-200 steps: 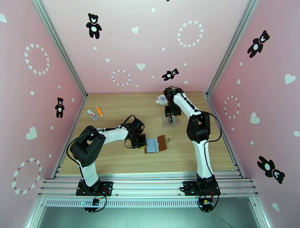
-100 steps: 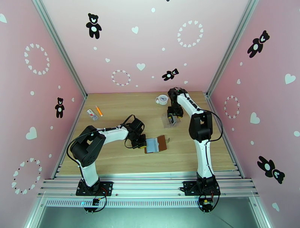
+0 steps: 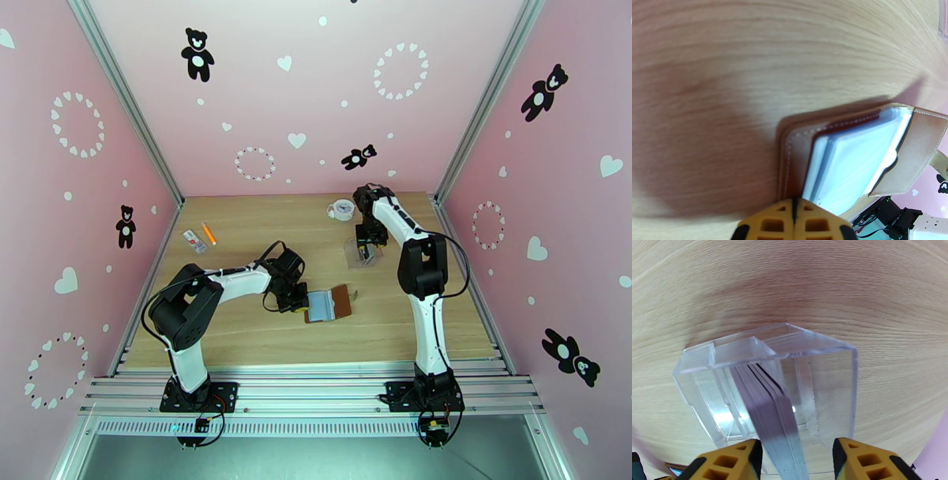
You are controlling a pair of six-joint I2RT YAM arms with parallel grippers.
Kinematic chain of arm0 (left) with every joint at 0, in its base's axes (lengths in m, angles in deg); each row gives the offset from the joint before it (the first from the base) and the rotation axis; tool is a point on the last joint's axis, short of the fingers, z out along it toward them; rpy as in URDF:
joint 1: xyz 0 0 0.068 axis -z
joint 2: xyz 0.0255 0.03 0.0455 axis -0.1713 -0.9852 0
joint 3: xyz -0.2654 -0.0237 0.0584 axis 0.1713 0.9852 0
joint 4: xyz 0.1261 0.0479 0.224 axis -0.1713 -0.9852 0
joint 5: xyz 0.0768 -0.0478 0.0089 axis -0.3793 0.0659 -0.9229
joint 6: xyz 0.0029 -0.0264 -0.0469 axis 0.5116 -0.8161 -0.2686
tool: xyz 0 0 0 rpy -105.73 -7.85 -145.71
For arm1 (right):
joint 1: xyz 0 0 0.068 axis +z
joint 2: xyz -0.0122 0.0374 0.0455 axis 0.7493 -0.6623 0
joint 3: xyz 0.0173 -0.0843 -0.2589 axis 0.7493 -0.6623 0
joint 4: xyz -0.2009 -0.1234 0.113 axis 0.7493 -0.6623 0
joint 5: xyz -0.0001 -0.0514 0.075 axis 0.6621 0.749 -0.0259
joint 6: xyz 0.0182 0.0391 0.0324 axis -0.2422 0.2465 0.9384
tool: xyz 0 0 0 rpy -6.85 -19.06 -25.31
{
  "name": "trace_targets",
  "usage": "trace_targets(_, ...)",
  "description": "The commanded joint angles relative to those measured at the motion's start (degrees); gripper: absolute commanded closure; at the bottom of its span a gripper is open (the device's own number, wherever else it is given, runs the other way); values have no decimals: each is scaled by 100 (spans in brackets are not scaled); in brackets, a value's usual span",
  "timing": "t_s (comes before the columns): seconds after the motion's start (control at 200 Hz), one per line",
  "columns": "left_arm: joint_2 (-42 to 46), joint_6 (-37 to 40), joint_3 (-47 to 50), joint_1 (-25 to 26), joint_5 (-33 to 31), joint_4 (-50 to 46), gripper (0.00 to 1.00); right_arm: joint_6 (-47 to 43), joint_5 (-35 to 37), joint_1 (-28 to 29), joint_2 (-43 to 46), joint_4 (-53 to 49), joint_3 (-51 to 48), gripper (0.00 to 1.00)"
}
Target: Put the credit cards into the card holder
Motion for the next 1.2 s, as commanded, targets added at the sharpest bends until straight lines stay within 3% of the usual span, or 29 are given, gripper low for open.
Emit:
trace_targets(0.0, -446, 104, 154, 166, -324, -311, 100, -55, 303, -3, 448, -104, -2, 55)
trace_targets(0.26, -427, 98, 206, 175, -332, -286, 100, -89, 436, -8, 461, -250, -17, 72)
trace_targets(0.375, -400, 85, 224, 170, -338, -279, 100, -126, 287, -4, 498, -183, -28, 74)
trace_targets(0.495, -390, 69, 238, 172, -343, -266, 100, -247, -499, -6, 737, 339, -230, 59)
trace_targets(0.636, -394, 62, 228, 173, -342, -261, 100, -249, -517, -7, 599, 232, -79, 44)
trace_targets(1.196, -397, 76, 206, 174, -352, -295, 100, -158, -342, -16, -174, -139, 73, 42)
